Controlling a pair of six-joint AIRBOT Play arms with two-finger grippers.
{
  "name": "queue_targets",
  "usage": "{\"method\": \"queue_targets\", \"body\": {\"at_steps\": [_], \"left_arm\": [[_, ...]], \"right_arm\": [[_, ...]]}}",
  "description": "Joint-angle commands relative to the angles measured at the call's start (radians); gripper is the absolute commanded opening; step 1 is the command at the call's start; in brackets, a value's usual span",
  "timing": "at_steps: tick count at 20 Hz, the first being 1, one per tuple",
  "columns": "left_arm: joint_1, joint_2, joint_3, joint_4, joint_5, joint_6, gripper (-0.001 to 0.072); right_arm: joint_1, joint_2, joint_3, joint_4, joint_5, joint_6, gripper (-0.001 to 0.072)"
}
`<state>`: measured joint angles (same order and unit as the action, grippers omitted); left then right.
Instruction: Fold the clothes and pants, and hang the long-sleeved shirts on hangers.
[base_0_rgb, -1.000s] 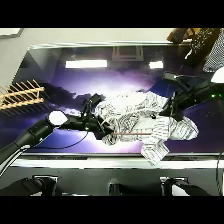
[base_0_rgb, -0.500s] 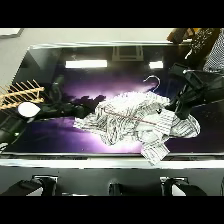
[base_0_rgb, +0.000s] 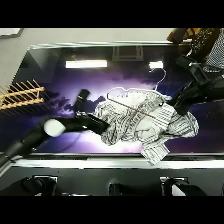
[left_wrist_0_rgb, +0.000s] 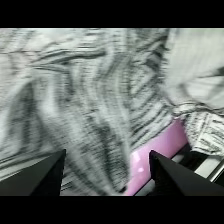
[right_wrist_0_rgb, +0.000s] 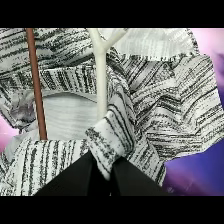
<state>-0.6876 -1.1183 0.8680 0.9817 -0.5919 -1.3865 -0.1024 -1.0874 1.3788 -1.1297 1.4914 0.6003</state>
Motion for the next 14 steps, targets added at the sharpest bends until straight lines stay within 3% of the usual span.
{"method": "queue_targets", "body": {"at_steps": [1, 6, 14], "left_arm": [[-0.256, -0.114, -0.008, 0.069, 0.307, -0.201, 0.0601], [-0.336, -0.256, -0.001, 0.061, 0.549, -0.406, 0.0601], [-0.338, -0.433, 0.124, 0.061, 0.556, -0.421, 0.0594]], "right_arm": [[0.0, 0.001, 0.001, 0.0, -0.005, 0.051, 0.0034], [0.0, 0.001, 0.001, 0.002, -0.001, 0.051, 0.0035], [0.0, 0.001, 0.001, 0.001, -0.001, 0.051, 0.0035]]}}
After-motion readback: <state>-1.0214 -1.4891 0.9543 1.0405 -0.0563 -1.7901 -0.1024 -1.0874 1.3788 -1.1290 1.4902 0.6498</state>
